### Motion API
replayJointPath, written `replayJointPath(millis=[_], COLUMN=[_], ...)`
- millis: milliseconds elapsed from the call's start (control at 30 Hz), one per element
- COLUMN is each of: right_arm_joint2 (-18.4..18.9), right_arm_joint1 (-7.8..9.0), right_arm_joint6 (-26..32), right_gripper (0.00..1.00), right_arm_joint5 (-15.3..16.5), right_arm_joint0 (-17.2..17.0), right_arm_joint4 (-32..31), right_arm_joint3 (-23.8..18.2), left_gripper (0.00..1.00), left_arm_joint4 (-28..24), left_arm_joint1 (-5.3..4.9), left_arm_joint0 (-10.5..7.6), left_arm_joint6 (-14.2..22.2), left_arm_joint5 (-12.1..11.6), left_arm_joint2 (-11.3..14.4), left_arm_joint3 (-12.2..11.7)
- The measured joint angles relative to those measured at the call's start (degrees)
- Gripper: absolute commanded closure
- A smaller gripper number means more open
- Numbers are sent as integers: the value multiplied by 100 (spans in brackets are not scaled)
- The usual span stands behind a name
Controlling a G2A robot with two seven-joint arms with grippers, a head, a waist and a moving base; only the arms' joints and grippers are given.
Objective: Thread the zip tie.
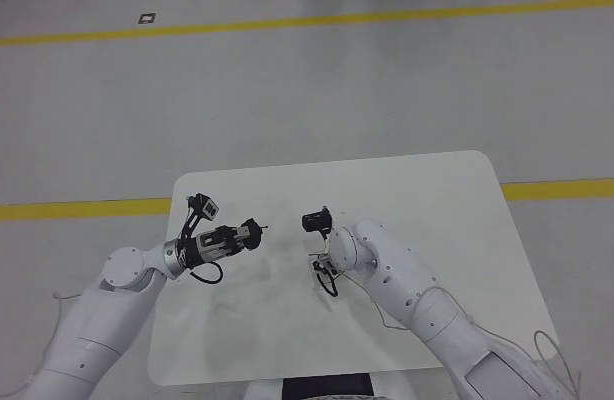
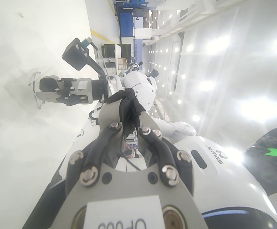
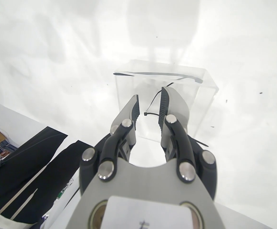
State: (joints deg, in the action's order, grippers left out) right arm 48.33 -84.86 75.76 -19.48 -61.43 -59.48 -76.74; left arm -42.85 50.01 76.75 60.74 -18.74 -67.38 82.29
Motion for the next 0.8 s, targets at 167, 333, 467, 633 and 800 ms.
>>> replayJointPath(millis=[167,333,467,633,800], right_arm_joint2=[-5,9,37,85,112], right_arm_joint1=[-77,-144,-204,-271,-340], right_arm_joint6=[25,59,84,121,158], right_gripper=[80,80,79,80,94], right_arm_joint5=[0,0,0,0,0], right_arm_joint0=[27,13,-6,-32,-65], right_arm_joint4=[-150,-315,-440,-580,-734], right_arm_joint3=[115,197,258,326,372], left_gripper=[100,100,100,100,100], left_arm_joint4=[0,0,0,0,0], left_arm_joint1=[0,0,0,0,0], left_arm_joint0=[0,0,0,0,0], left_arm_joint6=[0,0,0,0,0], left_arm_joint5=[0,0,0,0,0], left_arm_joint2=[0,0,0,0,0], left_arm_joint3=[0,0,0,0,0])
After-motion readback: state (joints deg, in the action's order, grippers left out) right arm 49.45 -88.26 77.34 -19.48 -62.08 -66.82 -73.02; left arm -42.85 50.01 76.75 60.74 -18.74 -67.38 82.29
